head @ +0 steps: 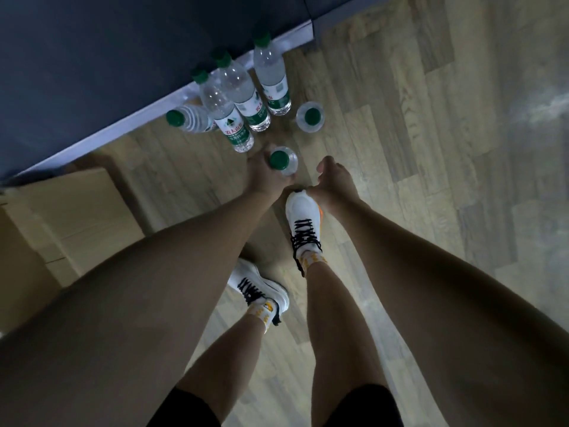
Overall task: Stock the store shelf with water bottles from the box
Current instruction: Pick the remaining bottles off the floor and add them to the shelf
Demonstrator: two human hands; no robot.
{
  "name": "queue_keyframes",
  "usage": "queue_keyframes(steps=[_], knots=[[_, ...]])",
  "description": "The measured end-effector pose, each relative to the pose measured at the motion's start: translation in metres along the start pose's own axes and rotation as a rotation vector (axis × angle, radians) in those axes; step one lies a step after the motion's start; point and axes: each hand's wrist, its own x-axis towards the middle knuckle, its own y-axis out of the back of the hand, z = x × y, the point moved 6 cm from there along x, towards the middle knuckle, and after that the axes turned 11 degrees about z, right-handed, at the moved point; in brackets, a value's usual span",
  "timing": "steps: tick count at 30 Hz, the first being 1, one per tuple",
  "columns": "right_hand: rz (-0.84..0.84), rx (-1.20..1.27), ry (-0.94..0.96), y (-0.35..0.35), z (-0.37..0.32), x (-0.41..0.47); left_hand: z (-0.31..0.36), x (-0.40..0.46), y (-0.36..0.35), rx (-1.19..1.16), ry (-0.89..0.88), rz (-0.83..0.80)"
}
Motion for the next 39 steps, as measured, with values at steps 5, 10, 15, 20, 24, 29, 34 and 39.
queue_keyframes(steps=[5,10,15,20,24,29,34,39], knots=[[0.003,-0.004,0.062,0.038,-0.062,-0.06,0.024,-0.033,0.091,0.08,-0.026,0.014],[-0.003,-0.003,0.127,0.088,-0.135,-0.14,0.067,-0.08,0.205,0.043,-0.025,0.035],[0.011,-0.051,0.239,0.147,-0.207,-0.228,0.123,-0.141,0.328,-0.052,-0.076,0.044],[0.055,-0.084,0.366,0.211,-0.292,-0.318,0.183,-0.199,0.452,-0.019,-0.197,-0.014],[0.123,-0.153,0.473,0.265,-0.366,-0.387,0.227,-0.244,0.545,0.003,-0.278,0.035],[0.21,-0.194,0.673,0.327,-0.449,-0.472,0.26,-0.298,0.647,-0.015,-0.342,0.172],[0.189,-0.169,0.826,0.366,-0.51,-0.55,0.285,-0.353,0.739,-0.107,-0.419,0.276],[0.119,-0.138,0.956,0.389,-0.559,-0.618,0.299,-0.415,0.816,-0.151,-0.505,0.376]])
